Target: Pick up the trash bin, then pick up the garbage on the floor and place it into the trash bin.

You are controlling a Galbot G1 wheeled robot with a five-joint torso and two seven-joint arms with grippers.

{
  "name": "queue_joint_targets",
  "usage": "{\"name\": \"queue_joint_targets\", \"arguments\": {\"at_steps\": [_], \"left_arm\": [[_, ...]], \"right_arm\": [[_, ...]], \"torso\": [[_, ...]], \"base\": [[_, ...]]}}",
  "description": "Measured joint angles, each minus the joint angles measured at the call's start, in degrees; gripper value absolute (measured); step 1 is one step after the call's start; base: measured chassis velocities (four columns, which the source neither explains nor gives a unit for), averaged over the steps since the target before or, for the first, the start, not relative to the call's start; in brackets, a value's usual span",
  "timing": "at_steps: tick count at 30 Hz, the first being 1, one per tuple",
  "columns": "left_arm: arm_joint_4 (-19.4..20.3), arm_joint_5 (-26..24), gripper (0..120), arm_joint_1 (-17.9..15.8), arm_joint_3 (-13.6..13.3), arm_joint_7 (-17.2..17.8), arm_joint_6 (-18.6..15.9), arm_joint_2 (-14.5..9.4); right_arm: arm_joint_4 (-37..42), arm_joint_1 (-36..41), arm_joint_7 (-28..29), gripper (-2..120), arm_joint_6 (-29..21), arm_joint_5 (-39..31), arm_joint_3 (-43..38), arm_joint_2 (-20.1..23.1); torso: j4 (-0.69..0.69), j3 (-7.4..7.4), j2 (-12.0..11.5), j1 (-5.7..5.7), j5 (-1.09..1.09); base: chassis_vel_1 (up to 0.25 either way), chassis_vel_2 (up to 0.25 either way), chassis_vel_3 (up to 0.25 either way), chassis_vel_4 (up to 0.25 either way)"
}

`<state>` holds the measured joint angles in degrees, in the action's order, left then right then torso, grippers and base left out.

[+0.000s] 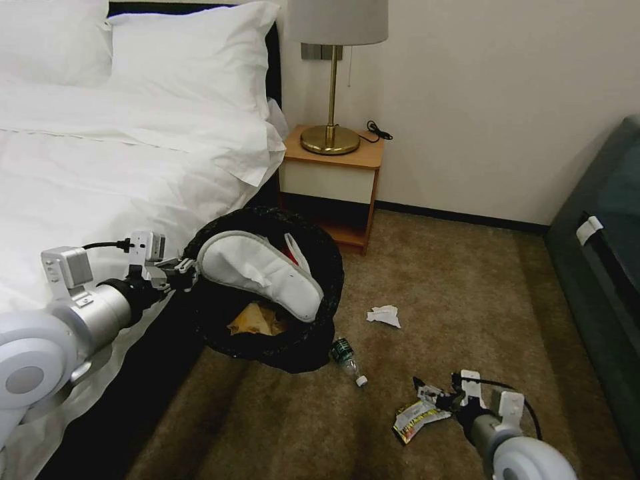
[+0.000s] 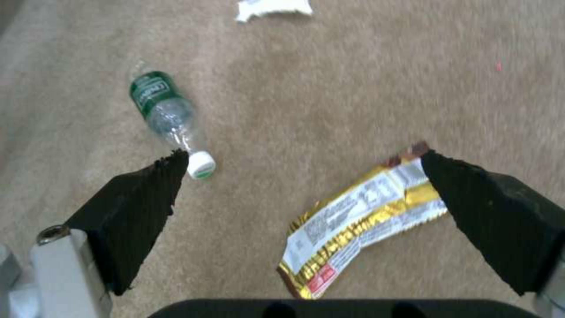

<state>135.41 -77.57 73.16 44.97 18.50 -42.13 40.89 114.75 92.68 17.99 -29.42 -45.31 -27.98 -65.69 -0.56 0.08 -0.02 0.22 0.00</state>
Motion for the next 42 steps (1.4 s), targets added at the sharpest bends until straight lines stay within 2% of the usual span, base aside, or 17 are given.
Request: {"name": "queue_joint_targets", "arguments": {"at_steps": [2,10,18,23,34,42], "left_arm": [[0.19,-0.41,1,-0.36,0.00,-0.08,0.00,-0.01],[-0.42,-0.20,1,-1.42,-0.61,-0.27,0.01,0.72],[0.55,-0.22,1,0.07,-0.06,-0.25,0.01,0.46],[0.97,-0.32,1,0.26,-0.29,-0.22,0.02,-0.04],[0.15,-0.15,1,-0.17,-0.38,-0.92,0.01,-0.05],[-0.08,0.21,1,-0.11,-0.43,-1.30,0.00,0.14]], "right_arm": [[-0.65,-0.24,2.18,100,0.17,-1.36,0.73,-1.58],[-3.91,-0.89,4.67,100,1.42,-1.75,2.56,-5.55],[-7.45,-1.64,5.53,100,3.92,-1.32,3.07,-8.90],[-11.93,-4.85,7.16,100,6.29,-2.10,2.89,-11.60],[-18.55,-9.96,10.64,100,8.04,-4.30,2.98,-13.10],[-20.44,-10.86,12.93,100,8.82,-6.91,2.80,-12.75]], "torso": [[0.00,0.00,0.00,0.00,-0.01],[-0.01,0.00,0.00,0.00,0.00],[0.00,0.00,0.00,0.00,-0.01],[0.00,0.00,0.00,0.00,0.00],[0.00,0.00,0.00,0.00,0.00],[0.00,0.00,0.00,0.00,0.00]], "base": [[0.000,0.000,0.000,0.000],[0.000,0.000,0.000,0.000],[0.000,0.000,0.000,0.000],[0.000,0.000,0.000,0.000],[0.000,0.000,0.000,0.000],[0.000,0.000,0.000,0.000]]}}
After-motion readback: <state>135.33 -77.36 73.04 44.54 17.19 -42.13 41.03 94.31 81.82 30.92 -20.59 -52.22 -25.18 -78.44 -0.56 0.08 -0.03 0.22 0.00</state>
